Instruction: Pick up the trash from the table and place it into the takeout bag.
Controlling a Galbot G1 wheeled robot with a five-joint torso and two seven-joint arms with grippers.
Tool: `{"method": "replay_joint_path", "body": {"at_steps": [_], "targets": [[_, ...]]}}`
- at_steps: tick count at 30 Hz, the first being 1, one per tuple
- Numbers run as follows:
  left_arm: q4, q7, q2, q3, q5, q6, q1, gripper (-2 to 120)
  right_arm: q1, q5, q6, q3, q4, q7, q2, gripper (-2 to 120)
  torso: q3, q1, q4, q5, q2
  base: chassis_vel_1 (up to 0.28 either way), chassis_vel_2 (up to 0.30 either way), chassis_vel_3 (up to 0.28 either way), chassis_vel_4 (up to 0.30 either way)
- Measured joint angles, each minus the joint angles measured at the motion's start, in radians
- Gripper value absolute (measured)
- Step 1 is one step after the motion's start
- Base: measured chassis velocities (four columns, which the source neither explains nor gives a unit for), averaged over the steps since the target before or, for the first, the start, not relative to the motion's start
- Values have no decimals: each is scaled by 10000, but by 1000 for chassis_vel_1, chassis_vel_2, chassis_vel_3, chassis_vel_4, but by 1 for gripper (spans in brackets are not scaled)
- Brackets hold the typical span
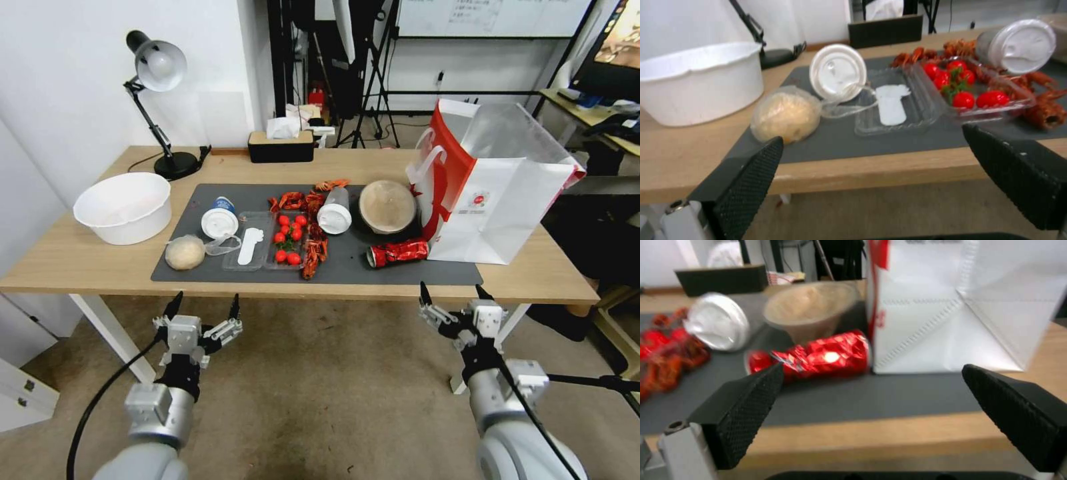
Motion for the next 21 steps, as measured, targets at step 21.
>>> {"method": "replay_joint_path", "body": {"at_steps": [21], "targets": [[-156,191,10,-313,-339,1116,-441,100,139,410,79,-488,1,510,-110,100,0,1,-5,0,0,0,0,0,0]]}}
